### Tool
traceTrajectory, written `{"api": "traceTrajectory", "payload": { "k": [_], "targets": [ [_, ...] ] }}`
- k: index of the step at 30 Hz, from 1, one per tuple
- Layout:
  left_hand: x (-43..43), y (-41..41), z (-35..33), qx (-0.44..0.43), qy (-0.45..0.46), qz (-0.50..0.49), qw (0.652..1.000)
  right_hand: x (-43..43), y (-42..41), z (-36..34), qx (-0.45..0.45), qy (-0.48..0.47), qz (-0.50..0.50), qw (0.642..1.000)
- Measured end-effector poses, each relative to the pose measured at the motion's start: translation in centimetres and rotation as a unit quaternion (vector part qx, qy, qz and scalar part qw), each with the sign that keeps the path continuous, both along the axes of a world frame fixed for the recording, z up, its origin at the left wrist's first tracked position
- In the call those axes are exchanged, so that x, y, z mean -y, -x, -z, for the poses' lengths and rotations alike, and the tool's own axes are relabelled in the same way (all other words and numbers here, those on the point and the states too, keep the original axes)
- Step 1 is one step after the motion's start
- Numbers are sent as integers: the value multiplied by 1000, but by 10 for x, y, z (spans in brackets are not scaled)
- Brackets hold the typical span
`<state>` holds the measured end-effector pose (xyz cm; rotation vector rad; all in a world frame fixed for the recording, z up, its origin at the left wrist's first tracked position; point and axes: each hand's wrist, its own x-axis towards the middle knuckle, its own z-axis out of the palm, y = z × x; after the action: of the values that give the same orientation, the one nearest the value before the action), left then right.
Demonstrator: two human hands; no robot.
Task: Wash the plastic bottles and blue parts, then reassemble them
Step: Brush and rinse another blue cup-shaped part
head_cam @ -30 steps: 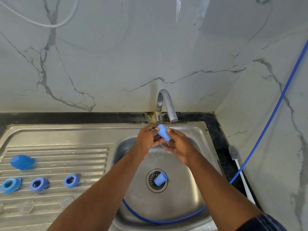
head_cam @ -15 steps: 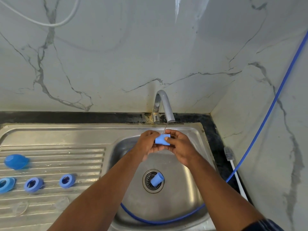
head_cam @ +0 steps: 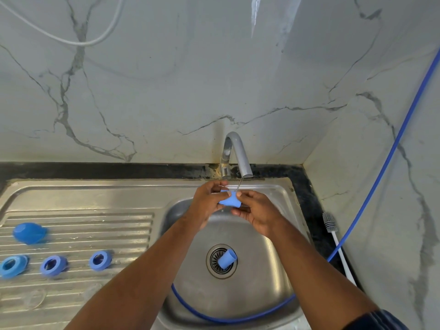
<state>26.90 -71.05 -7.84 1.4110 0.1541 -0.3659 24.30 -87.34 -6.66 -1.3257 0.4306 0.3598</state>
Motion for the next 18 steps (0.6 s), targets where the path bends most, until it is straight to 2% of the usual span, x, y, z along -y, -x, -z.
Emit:
{"api": "traceTrajectory", "payload": {
  "k": [2,5,7,12,16,18],
  "targets": [
    [-3,-1,2,-18,-17,-6,1000,0,-2,2,23,-11,3,1000],
    [-5,1,4,-71,-20,17,997,0,-2,6,47,31,2,998],
    [-4,3,6,-92,-7,25,995,3,-1,8,53,59,-3,997],
    [-3,3,9,-149,40,-14,988,1,0,12,84,61,9,994],
    [-4,9,9,-203,125,-9,971,-9,2,11,106,175,-44,978],
    [-3,12,13,-204,86,9,975,-12,3,7,125,249,-61,958]
  ]
}}
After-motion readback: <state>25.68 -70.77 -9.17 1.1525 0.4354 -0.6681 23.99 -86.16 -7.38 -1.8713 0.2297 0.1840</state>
